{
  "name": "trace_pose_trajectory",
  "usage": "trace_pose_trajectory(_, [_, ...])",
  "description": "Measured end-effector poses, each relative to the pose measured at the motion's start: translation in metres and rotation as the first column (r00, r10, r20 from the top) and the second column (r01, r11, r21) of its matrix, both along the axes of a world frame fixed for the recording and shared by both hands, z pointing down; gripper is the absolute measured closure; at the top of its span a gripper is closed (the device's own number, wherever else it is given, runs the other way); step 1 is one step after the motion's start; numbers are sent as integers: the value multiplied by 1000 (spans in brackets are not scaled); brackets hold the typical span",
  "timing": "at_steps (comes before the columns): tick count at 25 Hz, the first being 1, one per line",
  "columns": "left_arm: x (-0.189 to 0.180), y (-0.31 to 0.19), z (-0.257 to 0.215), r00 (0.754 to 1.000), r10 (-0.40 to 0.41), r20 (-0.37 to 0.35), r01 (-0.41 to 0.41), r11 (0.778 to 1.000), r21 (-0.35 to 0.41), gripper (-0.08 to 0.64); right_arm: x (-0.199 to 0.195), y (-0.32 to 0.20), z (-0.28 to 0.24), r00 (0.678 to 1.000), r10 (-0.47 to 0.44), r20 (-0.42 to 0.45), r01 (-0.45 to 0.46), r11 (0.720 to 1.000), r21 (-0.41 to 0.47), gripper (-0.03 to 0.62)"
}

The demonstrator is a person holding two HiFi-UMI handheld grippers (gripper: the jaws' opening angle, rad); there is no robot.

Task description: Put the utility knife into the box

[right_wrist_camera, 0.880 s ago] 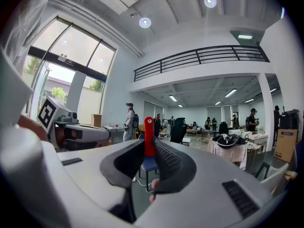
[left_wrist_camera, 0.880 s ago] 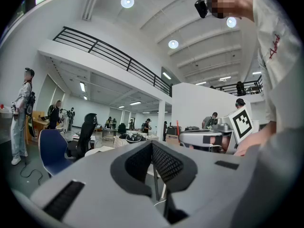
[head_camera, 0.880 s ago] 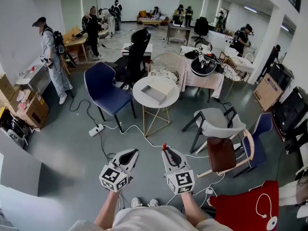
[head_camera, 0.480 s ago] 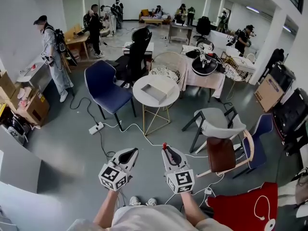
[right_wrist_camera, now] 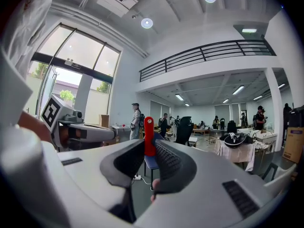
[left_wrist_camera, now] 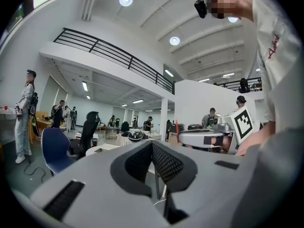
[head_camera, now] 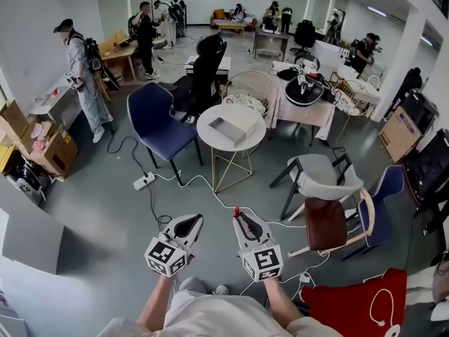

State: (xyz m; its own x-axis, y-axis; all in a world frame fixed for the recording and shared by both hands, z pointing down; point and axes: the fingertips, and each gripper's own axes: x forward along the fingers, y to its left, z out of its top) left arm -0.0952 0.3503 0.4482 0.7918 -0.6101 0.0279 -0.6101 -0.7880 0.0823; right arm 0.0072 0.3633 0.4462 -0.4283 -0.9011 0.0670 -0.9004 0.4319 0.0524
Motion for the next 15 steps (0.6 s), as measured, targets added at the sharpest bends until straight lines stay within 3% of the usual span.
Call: trace_pose_trajectory(15, [12, -43, 22, 1000, -1, -7, 1, 999, -43, 548, 14, -46, 20, 1000, 5, 6, -5, 999, -46, 514])
